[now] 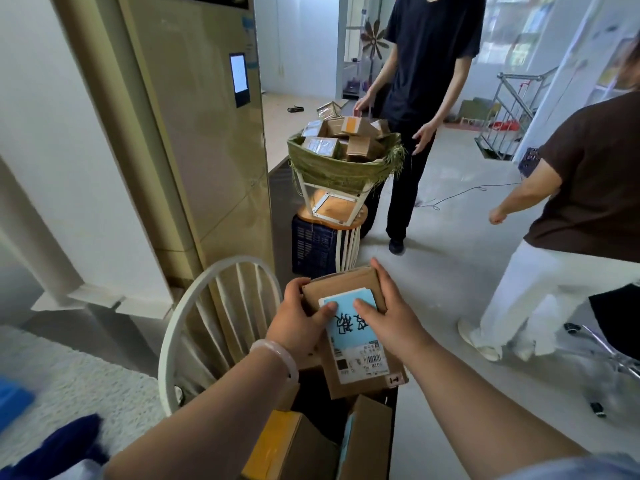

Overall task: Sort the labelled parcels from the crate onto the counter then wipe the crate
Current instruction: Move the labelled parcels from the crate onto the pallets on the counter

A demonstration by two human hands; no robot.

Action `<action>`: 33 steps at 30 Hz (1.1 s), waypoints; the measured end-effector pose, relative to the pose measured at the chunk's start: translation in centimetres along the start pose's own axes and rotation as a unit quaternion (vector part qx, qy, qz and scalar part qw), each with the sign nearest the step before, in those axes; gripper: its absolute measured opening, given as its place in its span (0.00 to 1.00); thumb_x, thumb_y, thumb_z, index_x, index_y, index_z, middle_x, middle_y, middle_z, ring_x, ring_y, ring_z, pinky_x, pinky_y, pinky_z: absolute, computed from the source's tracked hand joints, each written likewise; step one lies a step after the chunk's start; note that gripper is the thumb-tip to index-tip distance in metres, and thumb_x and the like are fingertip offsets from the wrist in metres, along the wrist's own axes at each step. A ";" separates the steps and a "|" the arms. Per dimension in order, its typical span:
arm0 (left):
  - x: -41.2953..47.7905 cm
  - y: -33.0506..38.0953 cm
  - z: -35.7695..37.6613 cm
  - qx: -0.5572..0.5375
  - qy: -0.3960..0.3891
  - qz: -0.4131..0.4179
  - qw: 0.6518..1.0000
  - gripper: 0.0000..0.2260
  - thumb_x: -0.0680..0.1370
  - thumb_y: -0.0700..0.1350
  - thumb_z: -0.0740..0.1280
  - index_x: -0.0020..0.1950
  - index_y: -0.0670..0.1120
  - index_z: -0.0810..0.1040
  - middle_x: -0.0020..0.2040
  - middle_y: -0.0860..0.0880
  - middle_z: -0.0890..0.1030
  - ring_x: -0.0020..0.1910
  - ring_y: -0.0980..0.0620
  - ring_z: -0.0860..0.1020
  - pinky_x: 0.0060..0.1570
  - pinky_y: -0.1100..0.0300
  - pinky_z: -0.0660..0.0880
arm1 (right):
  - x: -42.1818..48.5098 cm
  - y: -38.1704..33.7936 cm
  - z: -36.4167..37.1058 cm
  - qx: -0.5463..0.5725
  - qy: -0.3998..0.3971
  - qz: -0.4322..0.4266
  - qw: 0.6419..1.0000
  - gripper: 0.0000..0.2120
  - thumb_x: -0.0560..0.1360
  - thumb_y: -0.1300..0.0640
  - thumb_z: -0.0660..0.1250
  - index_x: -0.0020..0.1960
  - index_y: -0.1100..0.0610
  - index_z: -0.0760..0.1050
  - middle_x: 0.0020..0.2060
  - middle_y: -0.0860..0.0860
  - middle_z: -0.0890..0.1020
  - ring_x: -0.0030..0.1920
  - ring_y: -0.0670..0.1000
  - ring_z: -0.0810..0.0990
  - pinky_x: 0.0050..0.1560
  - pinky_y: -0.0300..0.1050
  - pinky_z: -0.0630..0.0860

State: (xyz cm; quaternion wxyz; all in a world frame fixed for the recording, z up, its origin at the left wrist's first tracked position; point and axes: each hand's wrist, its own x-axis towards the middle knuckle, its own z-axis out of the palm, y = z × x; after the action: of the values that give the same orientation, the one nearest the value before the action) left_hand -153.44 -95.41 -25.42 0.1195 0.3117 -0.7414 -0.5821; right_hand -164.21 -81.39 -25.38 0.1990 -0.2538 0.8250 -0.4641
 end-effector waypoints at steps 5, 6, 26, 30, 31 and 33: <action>0.4 1.1 -1.0 0.099 -0.033 0.015 0.994 0.28 0.69 0.55 0.77 0.64 0.56 0.68 0.57 0.54 0.71 0.50 0.51 0.80 0.39 0.53 0.83 | -0.6 -0.9 -0.1 -0.052 -0.035 -0.032 0.998 0.35 0.80 0.46 0.63 0.73 0.26 0.42 0.70 0.49 0.69 0.56 0.50 0.78 0.53 0.52 0.81; 0.4 1.1 -1.0 0.102 -0.043 0.019 0.994 0.29 0.69 0.54 0.77 0.65 0.58 0.68 0.56 0.54 0.72 0.50 0.51 0.80 0.38 0.52 0.83 | -0.6 -1.1 -0.1 -0.067 -0.034 -0.040 0.996 0.35 0.80 0.46 0.63 0.74 0.27 0.43 0.70 0.49 0.68 0.57 0.50 0.77 0.54 0.52 0.80; -0.1 -1.3 -0.3 -0.225 0.135 -0.112 0.958 0.14 0.75 0.54 0.72 0.55 0.57 0.70 0.51 0.50 0.80 0.47 0.45 0.82 0.42 0.42 0.82 | -0.2 -0.7 -0.2 0.030 0.067 0.049 0.996 0.51 0.69 0.49 0.77 0.79 0.45 0.46 0.68 0.49 0.72 0.69 0.53 0.71 0.63 0.54 0.74; -0.1 -1.0 0.2 -0.160 0.108 -0.124 0.973 0.17 0.78 0.55 0.68 0.63 0.56 0.68 0.49 0.52 0.80 0.43 0.50 0.82 0.42 0.44 0.83 | 0.2 0.4 0.1 0.052 0.078 0.061 0.994 0.49 0.70 0.54 0.78 0.78 0.46 0.47 0.66 0.49 0.74 0.63 0.49 0.72 0.60 0.48 0.74; -0.2 -1.0 0.2 -0.140 0.094 -0.121 0.978 0.18 0.78 0.55 0.67 0.65 0.56 0.67 0.49 0.53 0.80 0.43 0.51 0.82 0.42 0.45 0.83 | 0.3 0.7 -0.1 0.048 0.083 0.058 0.994 0.48 0.70 0.55 0.77 0.78 0.46 0.48 0.67 0.49 0.74 0.62 0.47 0.72 0.58 0.47 0.75; -0.1 -1.2 0.1 -0.085 0.065 -0.109 0.988 0.24 0.79 0.56 0.65 0.73 0.59 0.61 0.51 0.52 0.80 0.45 0.51 0.82 0.43 0.49 0.82 | 0.5 0.9 -0.4 0.039 0.089 0.051 0.994 0.47 0.70 0.56 0.78 0.78 0.46 0.50 0.67 0.50 0.73 0.62 0.47 0.72 0.57 0.46 0.76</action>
State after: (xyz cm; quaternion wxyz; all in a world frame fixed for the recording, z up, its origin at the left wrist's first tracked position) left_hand -152.97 -95.44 -26.57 0.1296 0.4164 -0.6418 -0.6308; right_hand -165.09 -80.99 -26.04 0.1582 -0.1613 0.8322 -0.5063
